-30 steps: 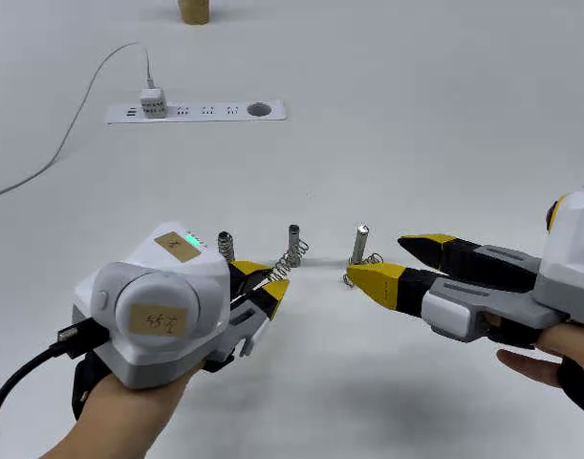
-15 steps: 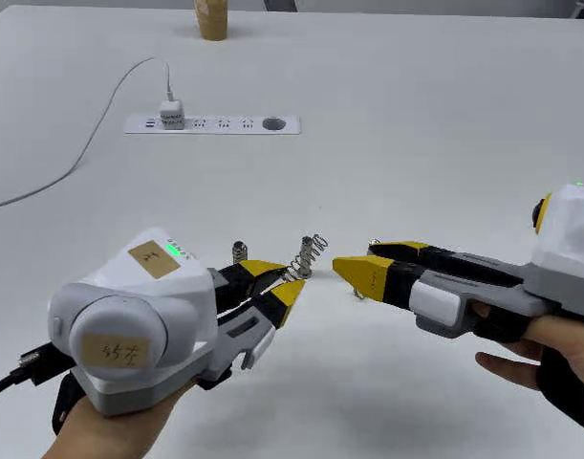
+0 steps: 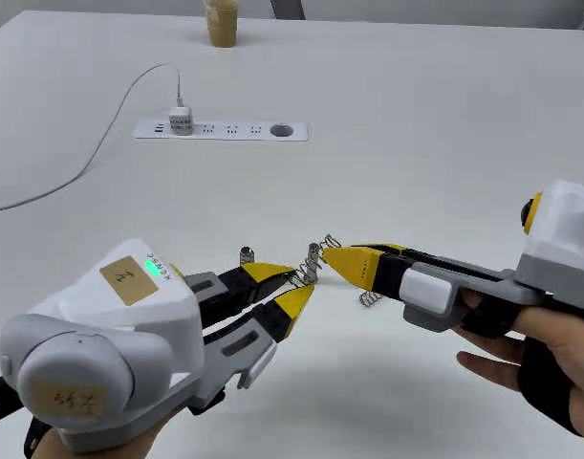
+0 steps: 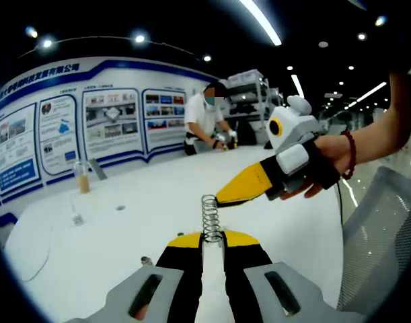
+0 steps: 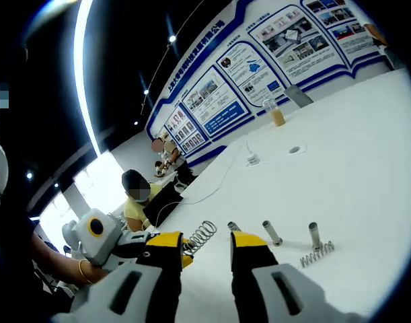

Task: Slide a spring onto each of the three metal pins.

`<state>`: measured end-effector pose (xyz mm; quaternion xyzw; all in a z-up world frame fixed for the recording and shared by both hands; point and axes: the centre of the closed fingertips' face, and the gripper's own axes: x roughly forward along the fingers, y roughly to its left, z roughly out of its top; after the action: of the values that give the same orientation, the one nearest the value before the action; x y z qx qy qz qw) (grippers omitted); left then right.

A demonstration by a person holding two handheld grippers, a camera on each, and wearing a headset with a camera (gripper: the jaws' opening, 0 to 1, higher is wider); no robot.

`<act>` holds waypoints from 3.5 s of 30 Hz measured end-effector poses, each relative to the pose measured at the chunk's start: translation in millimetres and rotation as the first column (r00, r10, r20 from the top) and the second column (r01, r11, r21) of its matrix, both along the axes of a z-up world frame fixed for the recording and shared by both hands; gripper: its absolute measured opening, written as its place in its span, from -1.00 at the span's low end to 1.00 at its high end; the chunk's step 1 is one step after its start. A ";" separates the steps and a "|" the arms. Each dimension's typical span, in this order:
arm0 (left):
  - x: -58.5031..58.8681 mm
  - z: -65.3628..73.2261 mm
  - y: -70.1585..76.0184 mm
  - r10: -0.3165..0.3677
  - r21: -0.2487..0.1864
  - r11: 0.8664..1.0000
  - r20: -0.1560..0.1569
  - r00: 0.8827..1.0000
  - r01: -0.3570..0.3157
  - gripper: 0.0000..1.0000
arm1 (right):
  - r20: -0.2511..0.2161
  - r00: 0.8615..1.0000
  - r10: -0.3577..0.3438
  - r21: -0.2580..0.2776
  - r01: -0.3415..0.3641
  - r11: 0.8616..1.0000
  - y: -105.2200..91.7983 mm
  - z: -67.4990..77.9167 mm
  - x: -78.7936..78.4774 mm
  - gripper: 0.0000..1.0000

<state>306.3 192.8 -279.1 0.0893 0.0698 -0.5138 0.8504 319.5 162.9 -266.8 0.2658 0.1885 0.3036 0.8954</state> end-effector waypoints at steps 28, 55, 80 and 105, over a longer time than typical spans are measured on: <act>-6.8 7.1 -6.6 -0.017 0.036 0.999 0.058 0.998 0.015 -0.78 | 0.013 0.999 0.043 0.100 -0.044 0.994 12.5 13.8 -3.0 -0.76; -8.4 -37.0 3.3 0.044 0.141 0.990 -0.096 0.994 -0.030 -0.37 | 0.146 0.989 -0.017 -0.258 0.055 0.965 -11.5 -2.5 27.6 -0.77; -7.5 -55.9 10.4 0.091 0.148 0.987 -0.174 0.981 -0.065 0.27 | 0.193 0.981 -0.003 -0.421 0.086 0.903 -13.1 -26.9 75.4 -0.76; -4.3 -64.2 13.7 0.112 0.157 0.984 -0.203 0.973 -0.081 0.49 | 0.198 0.978 0.061 -0.568 0.064 0.821 -5.3 -55.8 83.8 -0.76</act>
<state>302.0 206.5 -343.3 0.0932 0.2019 -0.4719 0.8532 403.3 157.6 -322.7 -0.0475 0.1761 0.2588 0.9486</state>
